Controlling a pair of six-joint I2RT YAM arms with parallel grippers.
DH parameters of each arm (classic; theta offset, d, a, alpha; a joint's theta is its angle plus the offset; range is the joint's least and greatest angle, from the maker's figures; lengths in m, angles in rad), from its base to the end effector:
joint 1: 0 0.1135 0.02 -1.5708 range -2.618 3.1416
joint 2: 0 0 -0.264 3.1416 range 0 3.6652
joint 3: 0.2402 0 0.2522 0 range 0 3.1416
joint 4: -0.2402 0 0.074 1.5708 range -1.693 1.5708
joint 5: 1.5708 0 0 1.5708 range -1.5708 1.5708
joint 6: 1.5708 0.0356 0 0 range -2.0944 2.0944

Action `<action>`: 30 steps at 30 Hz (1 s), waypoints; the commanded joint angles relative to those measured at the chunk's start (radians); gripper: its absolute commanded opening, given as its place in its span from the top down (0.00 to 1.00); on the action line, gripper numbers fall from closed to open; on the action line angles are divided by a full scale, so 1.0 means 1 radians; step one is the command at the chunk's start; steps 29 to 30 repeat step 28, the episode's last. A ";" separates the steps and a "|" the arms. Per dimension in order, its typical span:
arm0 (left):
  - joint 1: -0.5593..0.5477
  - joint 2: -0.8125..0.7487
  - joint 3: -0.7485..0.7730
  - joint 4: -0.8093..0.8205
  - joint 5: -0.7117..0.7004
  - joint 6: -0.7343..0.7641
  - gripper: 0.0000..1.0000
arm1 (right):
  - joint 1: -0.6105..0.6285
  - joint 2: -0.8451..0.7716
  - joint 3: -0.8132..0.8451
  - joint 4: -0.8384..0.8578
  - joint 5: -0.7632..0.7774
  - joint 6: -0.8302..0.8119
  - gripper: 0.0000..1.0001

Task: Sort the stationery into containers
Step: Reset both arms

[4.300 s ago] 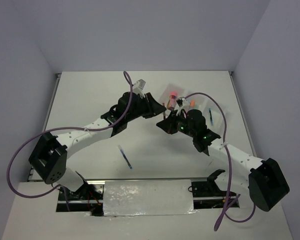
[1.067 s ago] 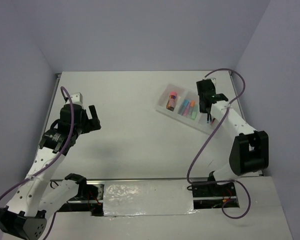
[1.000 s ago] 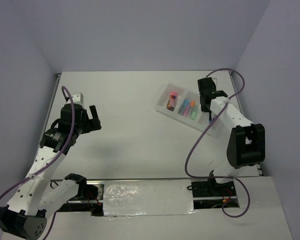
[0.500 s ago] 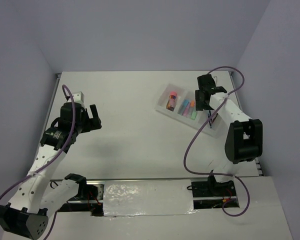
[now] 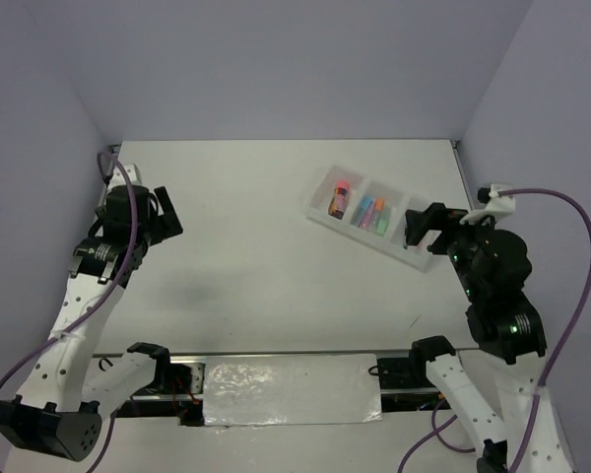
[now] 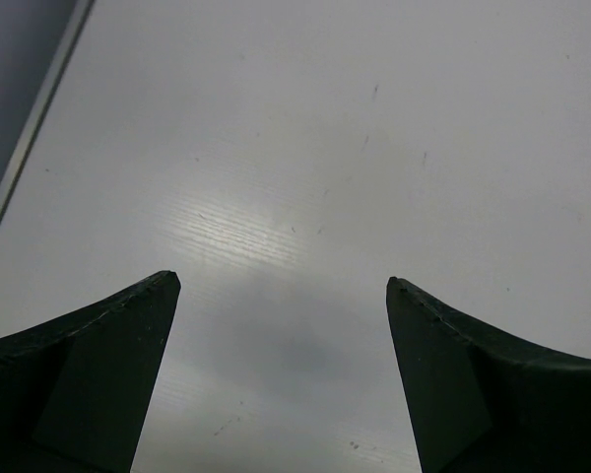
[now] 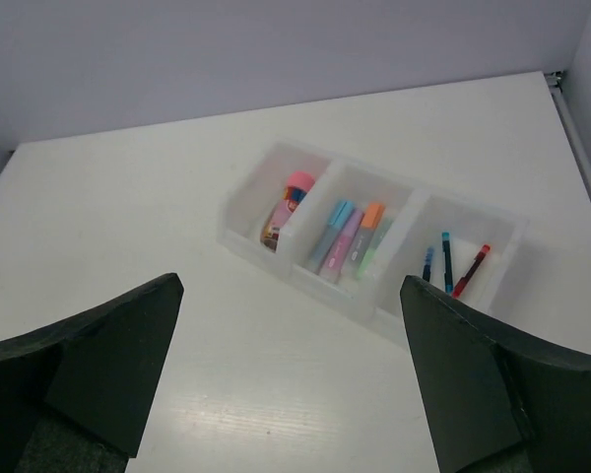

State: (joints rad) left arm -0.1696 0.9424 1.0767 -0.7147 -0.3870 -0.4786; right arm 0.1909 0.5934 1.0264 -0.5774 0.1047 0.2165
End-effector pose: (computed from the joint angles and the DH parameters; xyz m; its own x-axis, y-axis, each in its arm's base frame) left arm 0.1885 -0.0187 0.3607 -0.4085 -0.3627 -0.8376 -0.3863 0.9001 -0.2014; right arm 0.1053 0.0166 0.4026 -0.1567 0.1873 -0.9697 -0.0548 0.9787 0.1979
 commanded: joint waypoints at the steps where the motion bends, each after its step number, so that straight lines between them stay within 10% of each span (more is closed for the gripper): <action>1: 0.010 -0.031 0.054 -0.026 -0.121 -0.025 0.01 | 0.001 -0.039 0.026 -0.137 -0.033 0.012 0.00; 13: 0.010 -0.298 0.034 -0.077 -0.132 -0.022 0.01 | 0.018 -0.311 0.106 -0.395 0.004 -0.061 0.00; 30: 0.010 -0.329 -0.020 -0.068 -0.125 -0.034 0.01 | 0.025 -0.305 0.098 -0.400 -0.003 -0.066 0.00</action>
